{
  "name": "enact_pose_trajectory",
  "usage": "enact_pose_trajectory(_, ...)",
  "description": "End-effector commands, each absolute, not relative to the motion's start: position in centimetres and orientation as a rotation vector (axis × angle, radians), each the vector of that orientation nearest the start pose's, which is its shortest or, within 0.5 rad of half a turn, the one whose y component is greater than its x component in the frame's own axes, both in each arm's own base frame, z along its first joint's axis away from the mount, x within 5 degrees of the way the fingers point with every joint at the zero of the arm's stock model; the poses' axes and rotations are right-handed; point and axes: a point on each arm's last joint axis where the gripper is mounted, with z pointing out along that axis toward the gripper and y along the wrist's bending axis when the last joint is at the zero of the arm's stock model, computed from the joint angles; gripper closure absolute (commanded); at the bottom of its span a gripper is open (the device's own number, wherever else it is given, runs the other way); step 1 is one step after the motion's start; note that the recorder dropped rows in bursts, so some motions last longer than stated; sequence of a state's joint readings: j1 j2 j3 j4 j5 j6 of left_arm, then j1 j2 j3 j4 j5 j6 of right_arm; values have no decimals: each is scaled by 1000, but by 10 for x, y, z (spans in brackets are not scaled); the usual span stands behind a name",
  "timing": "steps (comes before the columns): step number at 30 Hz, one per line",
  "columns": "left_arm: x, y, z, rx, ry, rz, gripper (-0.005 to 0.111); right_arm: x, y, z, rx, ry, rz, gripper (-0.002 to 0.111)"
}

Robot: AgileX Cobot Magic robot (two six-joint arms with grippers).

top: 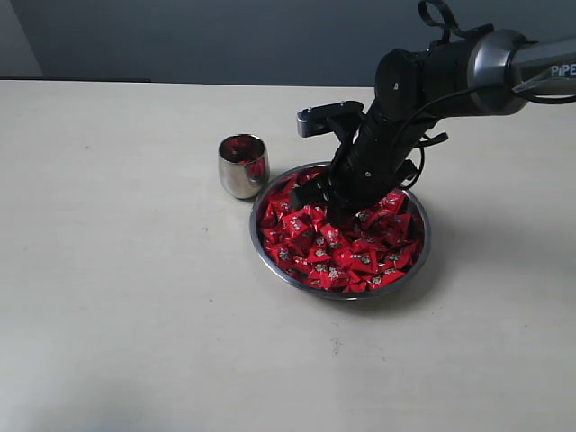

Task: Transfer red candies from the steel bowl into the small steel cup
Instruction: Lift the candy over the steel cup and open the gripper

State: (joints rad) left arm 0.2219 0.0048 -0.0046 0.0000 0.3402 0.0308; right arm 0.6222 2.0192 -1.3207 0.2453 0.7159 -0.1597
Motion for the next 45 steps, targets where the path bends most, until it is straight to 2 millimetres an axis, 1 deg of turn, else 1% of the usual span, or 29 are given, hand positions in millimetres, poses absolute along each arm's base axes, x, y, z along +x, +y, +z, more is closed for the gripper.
enact_pose_trajectory(1, 53, 11, 183, -174, 1808, 169, 106, 321, 245, 173, -884, 2718, 358, 109)
enact_pose_trajectory(4, 53, 11, 183, -174, 1808, 169, 106, 324, 246, 185, -904, 2676, 334, 109)
enact_pose_trajectory(10, 53, 11, 183, -174, 1808, 169, 106, 327, 247, 186, -893, 2636, 331, 109)
enact_pose_trajectory(12, 53, 11, 183, -174, 1808, 169, 106, 330, 249, 192, -887, 2614, 337, 109)
enact_pose_trajectory(16, 53, 11, 183, -174, 1808, 169, 106, 338, 256, 207, -858, 2565, 377, 109)
enact_pose_trajectory(20, 53, 11, 183, -174, 1808, 169, 106, 349, 264, 228, -833, 2487, 406, 109)
enact_pose_trajectory(22, 53, 11, 183, -174, 1808, 169, 106, 356, 270, 231, -814, 2468, 432, 109)
enact_pose_trajectory(27, 53, 11, 183, -174, 1808, 169, 106, 373, 286, 232, -792, 2445, 499, 109)
enact_pose_trajectory(28, 53, 11, 183, -174, 1808, 169, 106, 376, 290, 229, -793, 2447, 517, 109)
enact_pose_trajectory(31, 53, 11, 183, -174, 1808, 169, 106, 386, 300, 227, -773, 2434, 567, 109)
enact_pose_trajectory(34, 53, 11, 183, -174, 1808, 169, 106, 391, 309, 223, -769, 2421, 615, 109)
enact_pose_trajectory(41, 53, 11, 183, -174, 1808, 169, 106, 392, 336, 216, -836, 2374, 612, 109)
enact_pose_trajectory(45, 53, 11, 183, -174, 1808, 169, 106, 393, 342, 211, -859, 2386, 614, 109)
